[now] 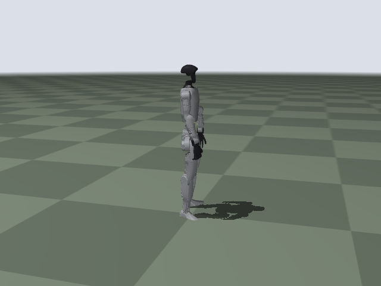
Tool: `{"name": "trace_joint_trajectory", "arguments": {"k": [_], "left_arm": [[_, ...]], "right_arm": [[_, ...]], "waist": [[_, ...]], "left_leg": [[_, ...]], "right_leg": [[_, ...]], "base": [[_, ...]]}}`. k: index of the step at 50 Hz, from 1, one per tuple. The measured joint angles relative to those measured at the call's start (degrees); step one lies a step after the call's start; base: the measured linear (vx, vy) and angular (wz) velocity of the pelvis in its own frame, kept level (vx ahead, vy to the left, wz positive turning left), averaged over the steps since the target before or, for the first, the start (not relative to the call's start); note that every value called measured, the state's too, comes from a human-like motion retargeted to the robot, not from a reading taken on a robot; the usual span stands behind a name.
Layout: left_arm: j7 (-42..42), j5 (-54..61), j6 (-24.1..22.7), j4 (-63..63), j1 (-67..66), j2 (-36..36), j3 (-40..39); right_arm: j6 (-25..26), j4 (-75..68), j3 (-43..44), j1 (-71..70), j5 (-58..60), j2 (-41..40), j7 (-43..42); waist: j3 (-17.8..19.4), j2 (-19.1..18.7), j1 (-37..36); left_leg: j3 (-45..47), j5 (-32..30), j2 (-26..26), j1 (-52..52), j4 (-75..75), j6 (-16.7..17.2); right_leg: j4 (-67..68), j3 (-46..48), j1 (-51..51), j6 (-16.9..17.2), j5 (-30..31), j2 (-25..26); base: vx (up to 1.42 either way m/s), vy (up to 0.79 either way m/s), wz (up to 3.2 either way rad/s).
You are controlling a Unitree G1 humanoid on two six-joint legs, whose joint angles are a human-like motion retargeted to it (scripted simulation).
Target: In place motions
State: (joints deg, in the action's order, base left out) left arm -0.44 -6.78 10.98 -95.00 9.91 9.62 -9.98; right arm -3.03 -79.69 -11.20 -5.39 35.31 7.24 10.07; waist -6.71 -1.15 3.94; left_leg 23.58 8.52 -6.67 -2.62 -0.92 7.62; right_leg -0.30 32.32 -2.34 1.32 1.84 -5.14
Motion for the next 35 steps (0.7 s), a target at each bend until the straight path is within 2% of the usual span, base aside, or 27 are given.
{"name": "trace_joint_trajectory", "arguments": {"k": [5, 7, 9, 13, 17, 20, 25, 28, 30, 33, 35], "left_arm": [[-0.3, 2.19, -6.59, 10.39, 13.33, -2.95, 4.99], [-0.89, 1.03, -8.22, 15.12, 17.12, -3.08, 7.07], [-0.74, -1.01, -9.78, 19.76, 19.62, -2.65, 9.22], [-0.03, -4.38, -12.55, 26.45, 21.4, -0.13, 13.21], [-0.28, -4.02, -13.02, 26.78, 18.95, -0.46, 13.9], [0.18, -3.67, -12.95, 23.13, 14.7, -1.51, 13.67], [0.6, -3.45, -12.27, 9.99, 3.77, -2.76, 10.76], [0.48, -0.06, -9.84, 0.02, -4.41, -3.49, 2.35], [0.67, 2.3, -5.72, -2.4, -11.61, -3.11, -3.05], [0.82, 1.97, -0.4, -2.4, -23.17, -2.82, -6.32], [-0.39, -1.93, -0.34, -2.4, -30.0, -3.07, -6.11]], "right_arm": [[13.71, -17.72, 6.92, 6.45, -2.11, 4.49, -2.28], [20.3, -17.72, 9.35, 11.15, -4.7, 6.84, -1.09], [22.73, -17.72, 11.35, 15.07, -8.13, 8.8, -0.54], [20.54, -17.72, 15.73, 20.39, -14.12, 10.86, -2.38], [19.22, -17.72, 17.75, 22.3, -17.91, 11.01, -3.42], [20.22, -17.72, 15.94, 21.1, -19.62, 10.45, -3.76], [20.78, -17.72, 7.39, 12.34, -15.58, 7.19, 0.02], [18.19, -17.72, 1.98, 3.87, -9.53, 3.52, 3.41], [15.69, -15.94, -1.03, -1.76, -5.17, 0.69, 6.89], [12.15, -5.83, -4.79, -6.96, -0.68, -2.56, 14.17], [9.56, 1.49, -6.61, -9.34, 0.57, -4.21, 18.31]], "waist": [[-0.6, -0.04, 0.43], [-0.52, -0.23, 0.6], [-0.45, -0.52, 0.66], [-0.17, -0.95, 1.14], [0.03, -1.07, 1.26], [-0.13, -1.44, 0.69], [-0.57, -1.31, -0.29], [-0.58, -1.19, -0.92], [-0.33, -1.2, -0.89], [-0.49, -1.51, 0.09], [-0.96, -2.04, 0.77]], "left_leg": [[0.01, 0.07, -0.24, -0.28, -0.22, -0.13], [0.04, 0.16, -0.36, -0.37, -0.33, -0.25], [0.04, 0.2, -0.49, -0.52, -0.45, -0.33], [0.08, 0.23, -0.48, -0.55, -0.54, -0.4], [-0.03, 0.27, -0.33, -0.42, -0.58, -0.43], [0.03, 0.34, -0.27, -0.18, -0.44, -0.45], [0.67, 0.5, -0.09, 0.81, 0.05, -0.37], [1.62, 0.67, -0.15, 1.9, 0.48, -0.23], [2.23, 0.79, -0.21, 2.63, 0.79, -0.1], [2.87, 0.95, -0.54, 2.94, 1.17, 0.17], [3.27, 1.03, -0.93, 2.82, 1.35, 0.36]], "right_leg": [[-0.37, 0.02, 0.07, -0.06, 0.11, 0.28], [-0.46, -0.31, -0.1, -0.17, 0.19, 0.47], [-0.5, -0.73, -0.35, -0.29, 0.28, 0.62], [-0.51, -1.18, -0.53, -0.42, 0.32, 0.66], [-0.54, -1.06, -0.29, -0.44, 0.2, 0.54], [-0.49, -1.1, -0.19, -0.46, 0.13, 0.56], [-0.25, -1.56, -0.2, -0.55, 0.14, 0.55], [0.08, -2.41, -0.31, -0.67, 0.23, 0.67], [0.38, -3.02, -0.45, -0.72, 0.27, 0.75], [0.7, -3.7, -1.06, -0.62, 0.29, 1.04], [0.85, -4.07, -1.62, -0.53, 0.32, 1.39]], "base": [[0.0, 0.0, 0.0], [0.01, 0.0, -0.11], [0.02, 0.0, -0.22], [0.0, 0.0, -0.05], [0.0, 0.0, 0.0], [0.0, 0.0, 0.0], [0.0, 0.0, 0.0], [0.01, -0.05, -0.23], [0.01, -0.06, -0.24], [0.01, -0.02, -0.07], [0.0, 0.0, 0.0]]}}
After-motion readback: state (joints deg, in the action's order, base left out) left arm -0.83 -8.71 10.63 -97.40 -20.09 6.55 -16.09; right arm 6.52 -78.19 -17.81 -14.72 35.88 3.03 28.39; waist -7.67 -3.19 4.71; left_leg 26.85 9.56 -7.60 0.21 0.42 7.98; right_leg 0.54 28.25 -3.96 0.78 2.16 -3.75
